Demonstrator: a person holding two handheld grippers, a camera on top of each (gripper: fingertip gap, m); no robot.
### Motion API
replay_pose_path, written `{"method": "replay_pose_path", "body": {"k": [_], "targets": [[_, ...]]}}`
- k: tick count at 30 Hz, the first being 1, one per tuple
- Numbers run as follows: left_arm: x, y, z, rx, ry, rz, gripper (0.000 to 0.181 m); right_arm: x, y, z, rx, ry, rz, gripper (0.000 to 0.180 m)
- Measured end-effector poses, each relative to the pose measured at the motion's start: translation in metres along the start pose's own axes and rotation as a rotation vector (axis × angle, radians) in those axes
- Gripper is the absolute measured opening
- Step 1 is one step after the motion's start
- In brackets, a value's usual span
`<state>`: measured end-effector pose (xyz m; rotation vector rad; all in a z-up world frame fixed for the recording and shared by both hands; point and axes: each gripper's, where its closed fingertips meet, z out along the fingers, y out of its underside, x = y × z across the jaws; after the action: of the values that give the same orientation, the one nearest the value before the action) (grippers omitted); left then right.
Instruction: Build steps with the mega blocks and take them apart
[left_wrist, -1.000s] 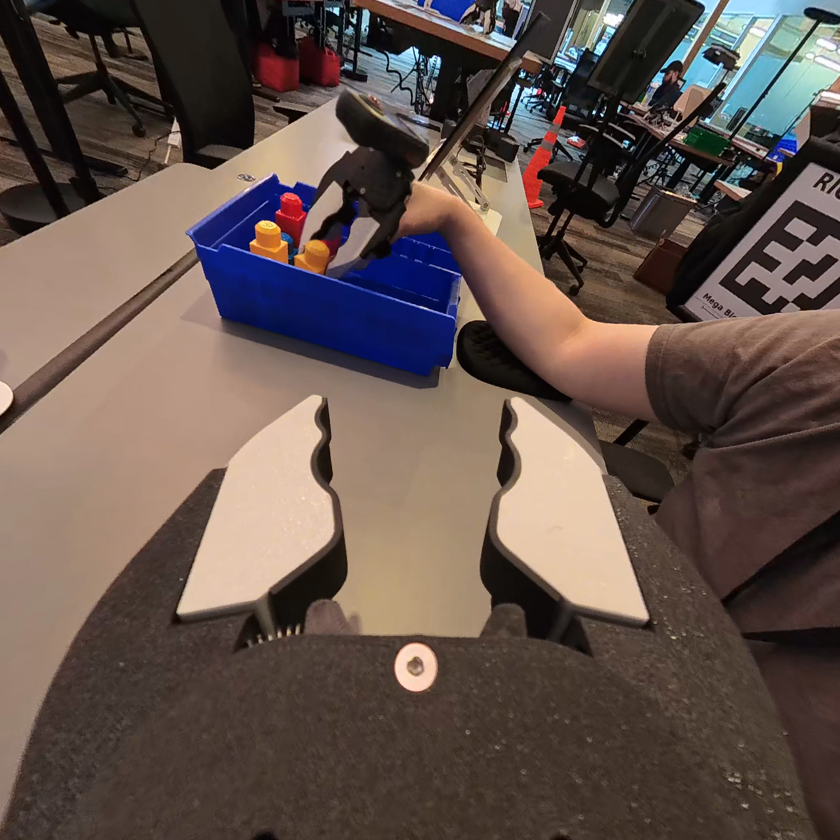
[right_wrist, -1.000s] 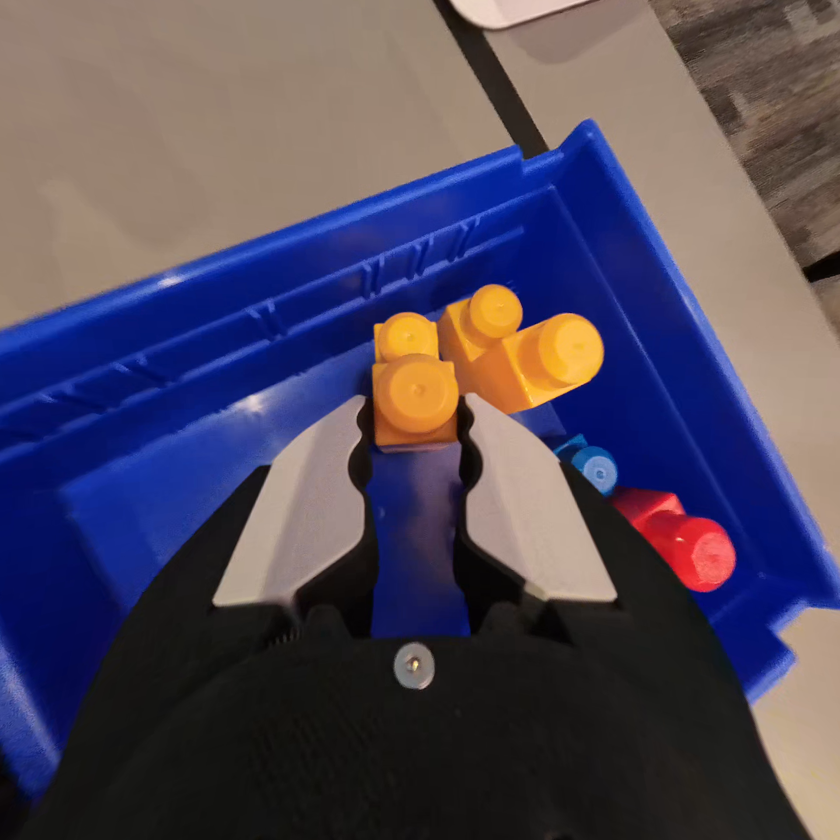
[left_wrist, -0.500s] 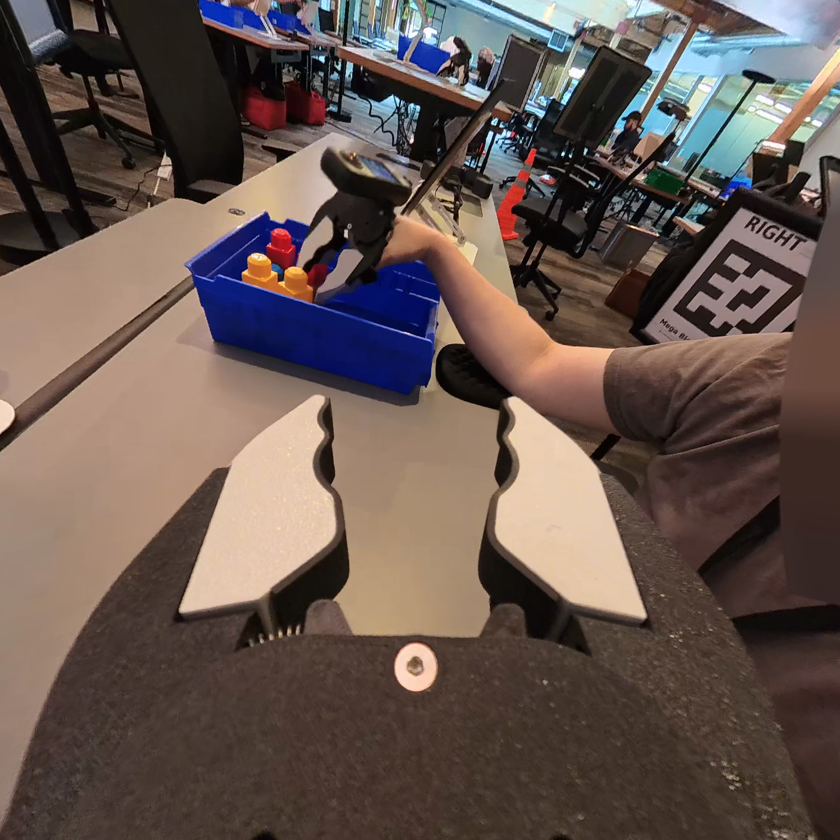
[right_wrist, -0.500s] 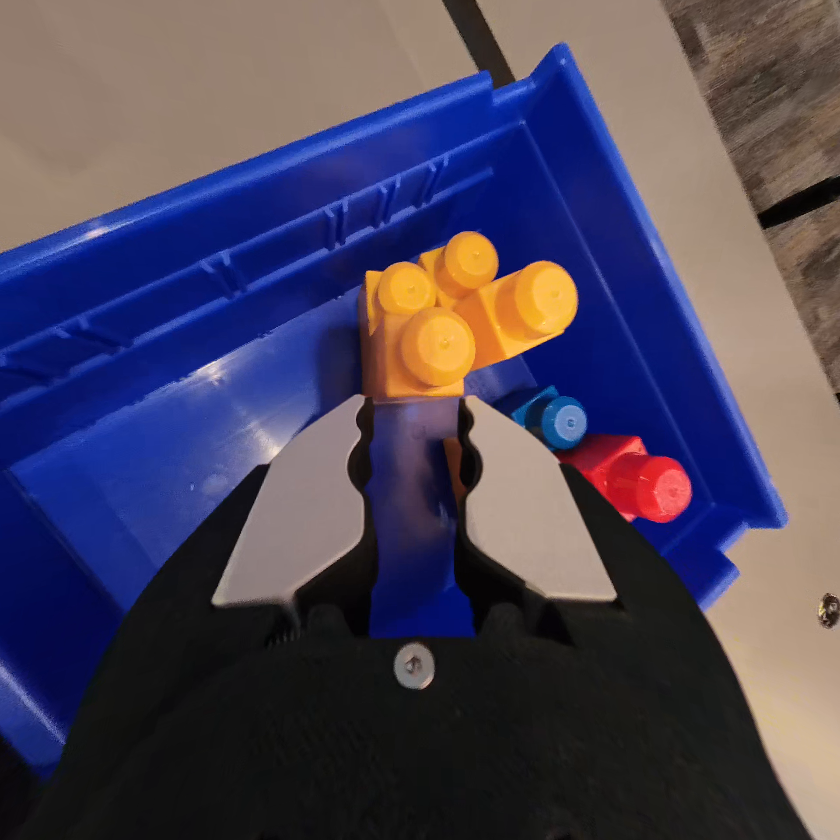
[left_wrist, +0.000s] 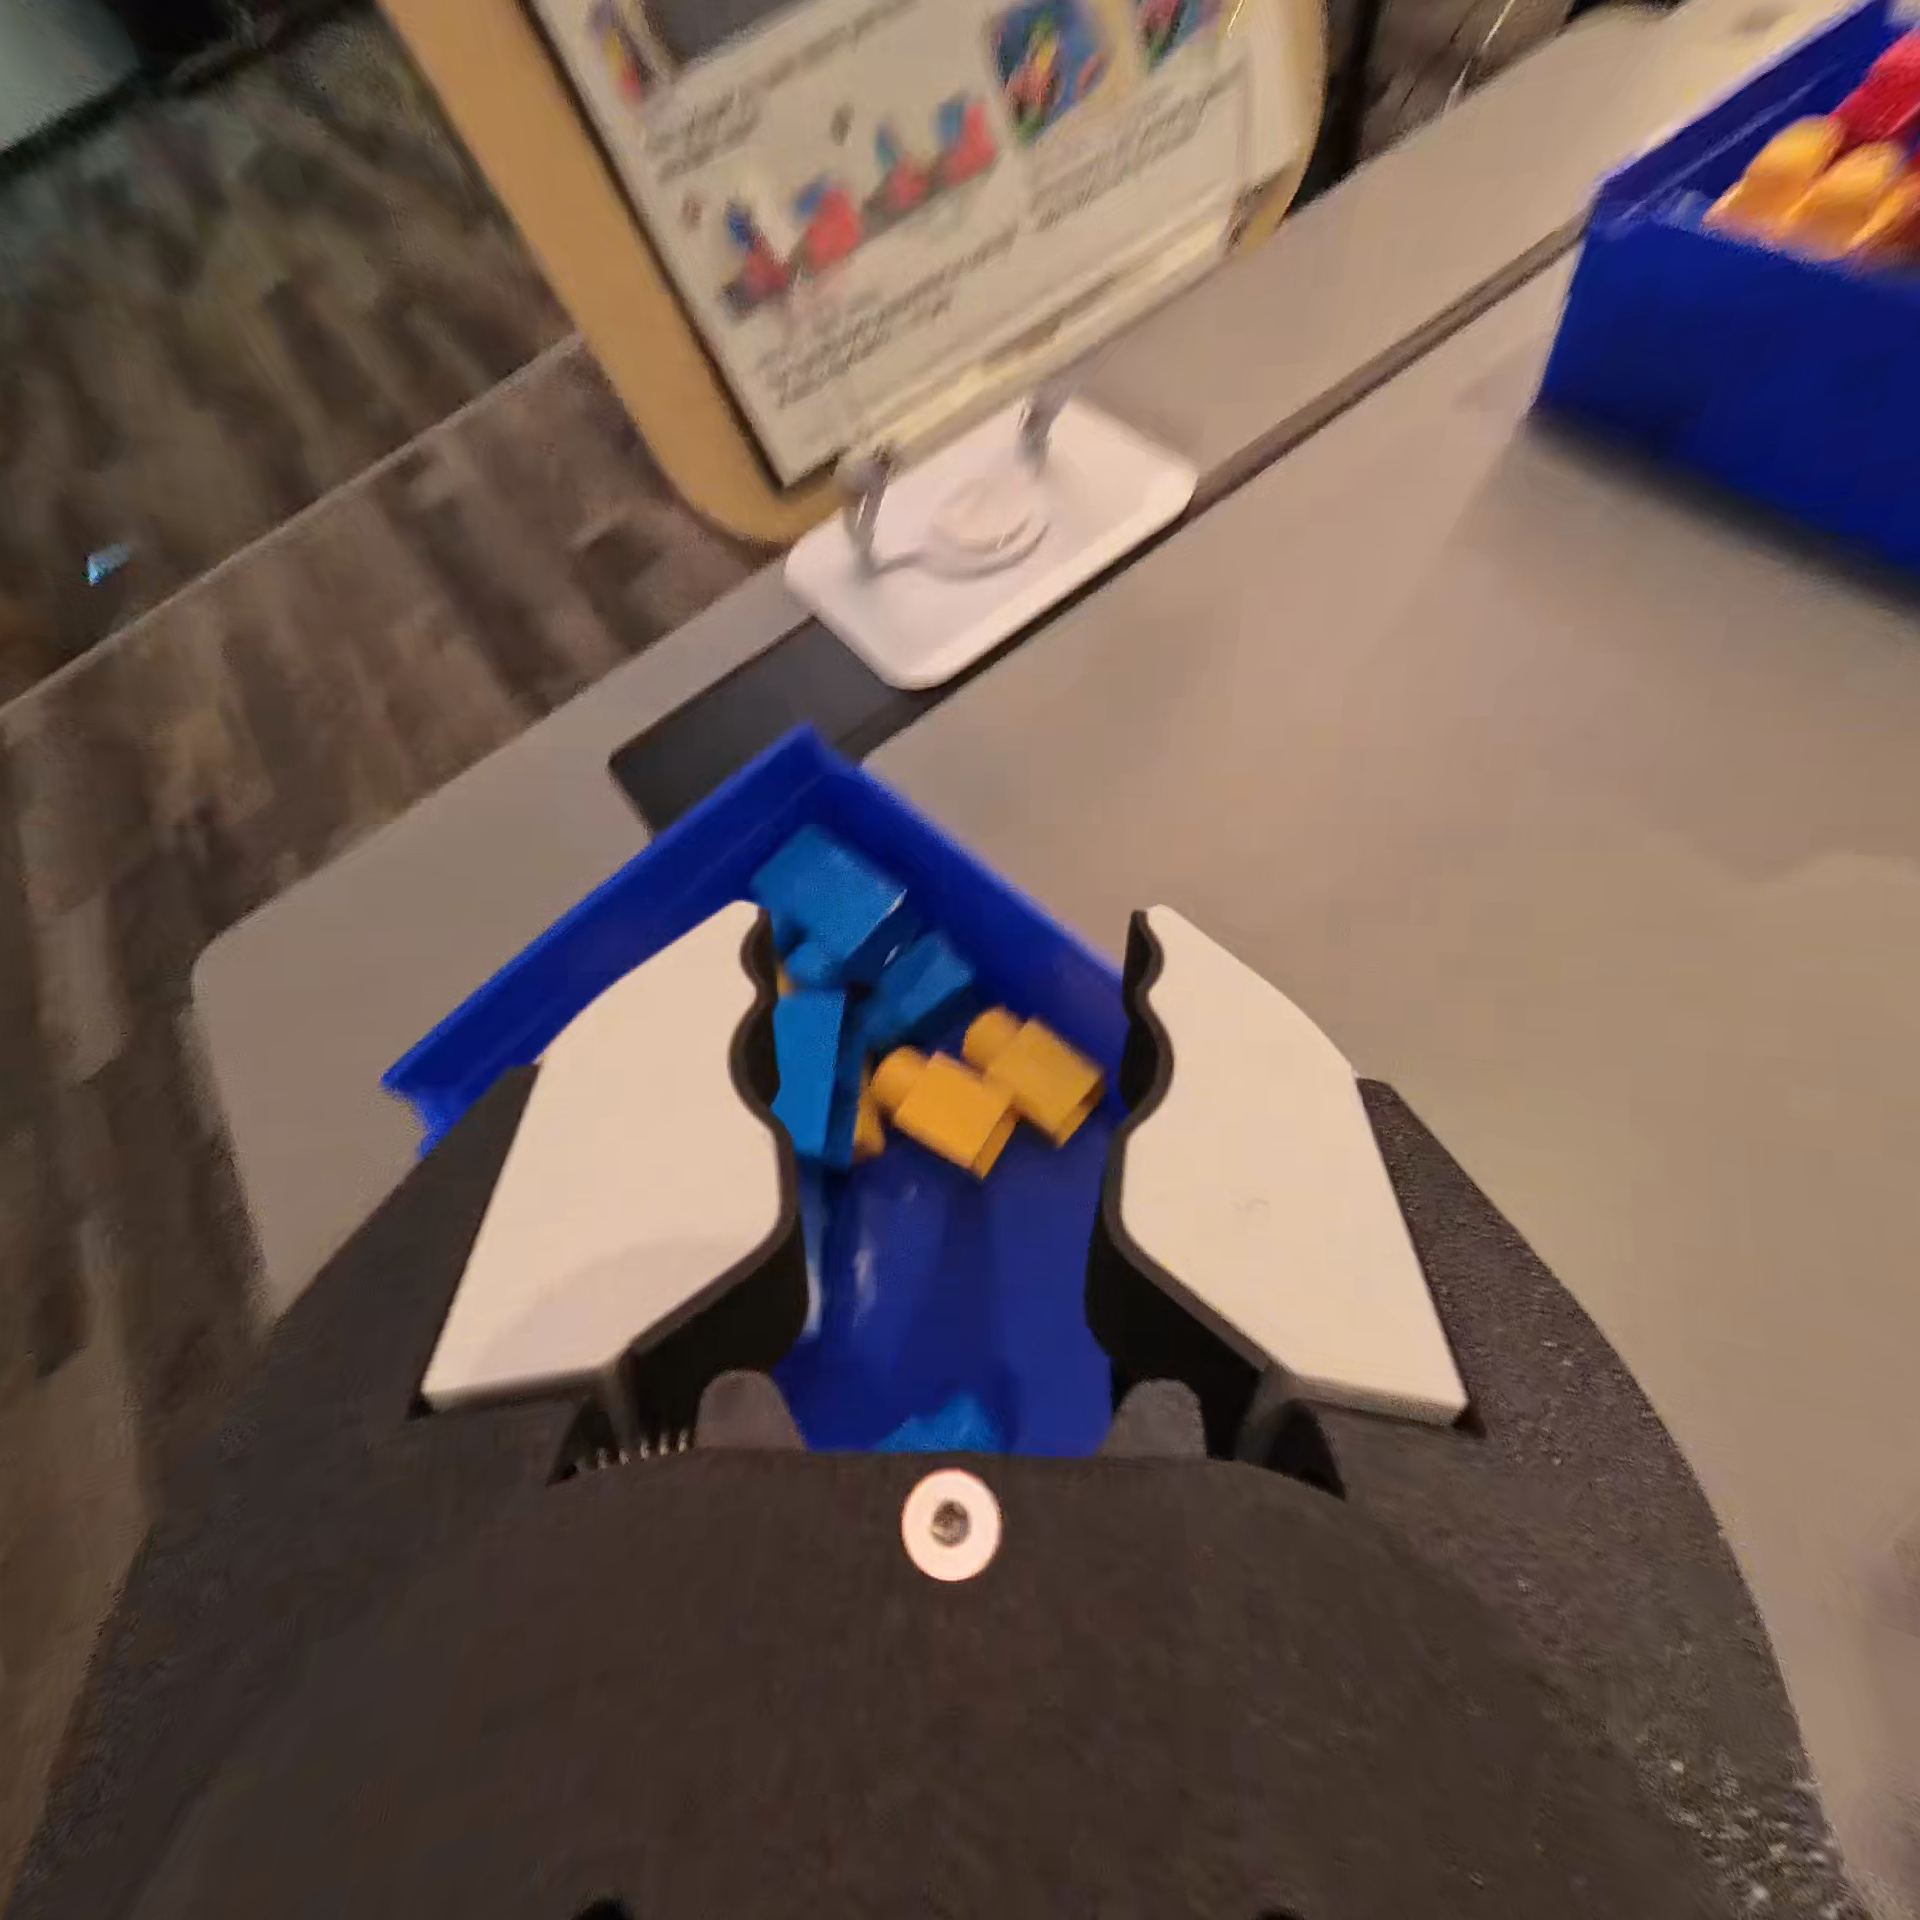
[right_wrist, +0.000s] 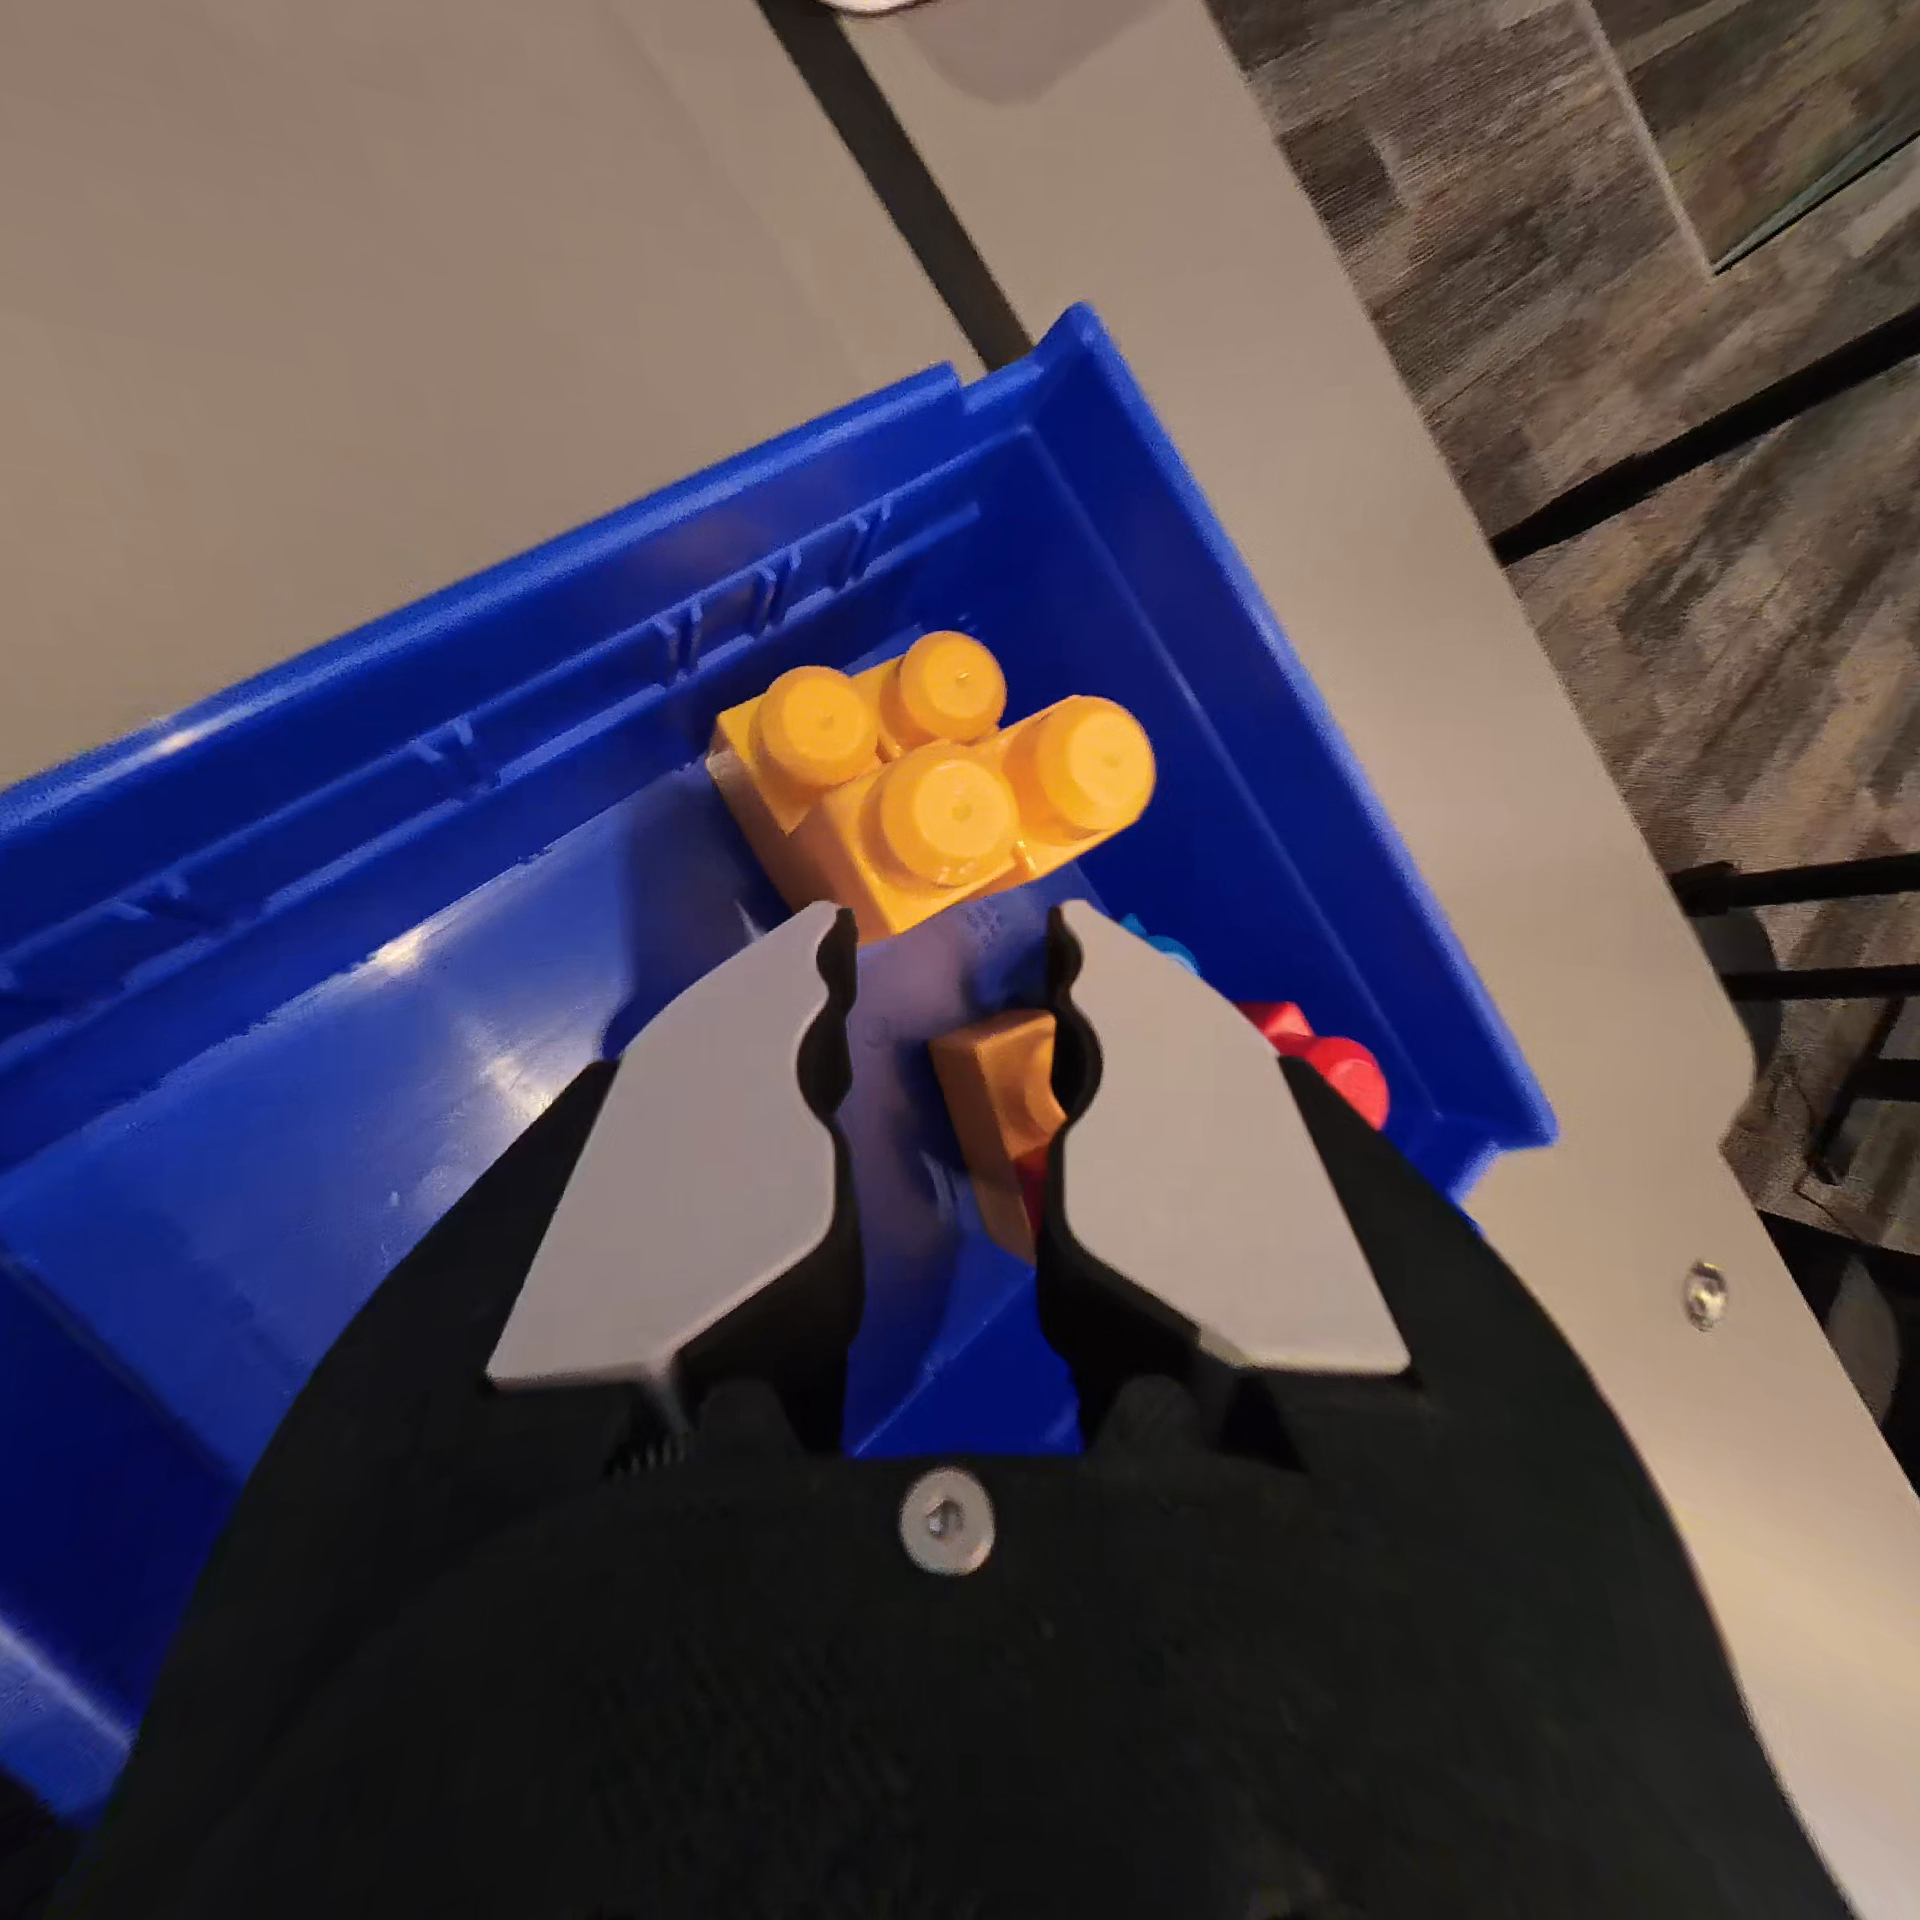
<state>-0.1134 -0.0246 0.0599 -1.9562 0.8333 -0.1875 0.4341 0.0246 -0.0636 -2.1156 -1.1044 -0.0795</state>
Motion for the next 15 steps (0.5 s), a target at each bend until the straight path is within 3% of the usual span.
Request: {"method": "replay_pose_path", "body": {"k": [4, 9, 15], "targets": [[-0.027, 0.043, 0.017, -0.123, -0.027, 0.038, 0.062, 0.005, -0.014, -0.023, 0.050, 0.063, -0.014, 0.038], [-0.040, 0.089, 0.076, -0.279, 0.006, -0.027, 0.058, -0.004, -0.038, -0.038, 0.101, 0.081, -0.070, 0.039], [-0.058, 0.131, 0.109, -0.412, -0.049, -0.072, 0.066, -0.017, -0.054, -0.044, 0.119, 0.070, -0.132, 0.039]]}}
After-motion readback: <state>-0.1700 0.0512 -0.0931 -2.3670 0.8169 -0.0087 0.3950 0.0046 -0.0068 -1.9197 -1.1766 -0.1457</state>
